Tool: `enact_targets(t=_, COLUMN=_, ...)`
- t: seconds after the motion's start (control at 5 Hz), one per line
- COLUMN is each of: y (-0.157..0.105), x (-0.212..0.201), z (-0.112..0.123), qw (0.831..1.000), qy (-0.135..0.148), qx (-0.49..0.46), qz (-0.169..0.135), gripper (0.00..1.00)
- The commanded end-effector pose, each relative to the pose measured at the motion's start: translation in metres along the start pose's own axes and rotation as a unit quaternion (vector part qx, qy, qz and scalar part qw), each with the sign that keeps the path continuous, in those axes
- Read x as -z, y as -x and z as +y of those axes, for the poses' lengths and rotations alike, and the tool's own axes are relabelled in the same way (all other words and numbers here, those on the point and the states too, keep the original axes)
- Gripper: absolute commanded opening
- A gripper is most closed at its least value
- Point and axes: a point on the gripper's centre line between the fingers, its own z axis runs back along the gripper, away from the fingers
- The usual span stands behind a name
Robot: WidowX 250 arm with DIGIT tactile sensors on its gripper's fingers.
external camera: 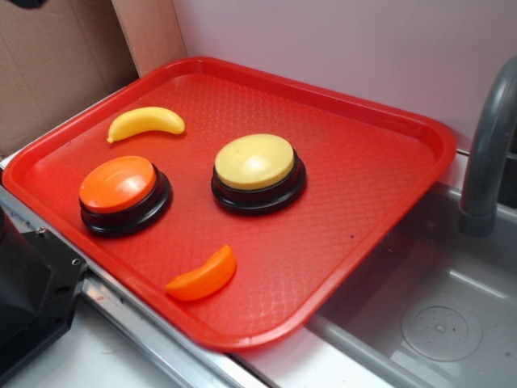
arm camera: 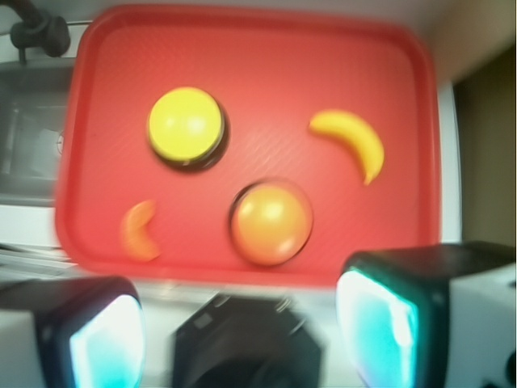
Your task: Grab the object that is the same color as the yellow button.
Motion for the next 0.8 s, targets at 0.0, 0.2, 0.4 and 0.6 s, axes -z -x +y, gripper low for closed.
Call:
enact_targets(t=0.0, y=-0.029, x=0.046, z=0.047, qw=0.985, qy=-0.037, qx=0.167, qz=-0.012, gripper=1.00)
enact_targets(t=0.2, y=-0.038, x=0.076, z=0.065, qw=0.973, qy=-0.045, qx=0.228, qz=0.009, gripper=1.00)
enact_targets(t=0.4, y=-0.051, x=0.105, z=0.080, qw=0.963, qy=-0.051, qx=0.262, qz=0.024, gripper=1.00)
enact_targets(t=0.6, y=-0.062, x=0.131, z=0.084, qw=0.958, qy=-0.026, qx=0.285, qz=0.018, gripper=1.00)
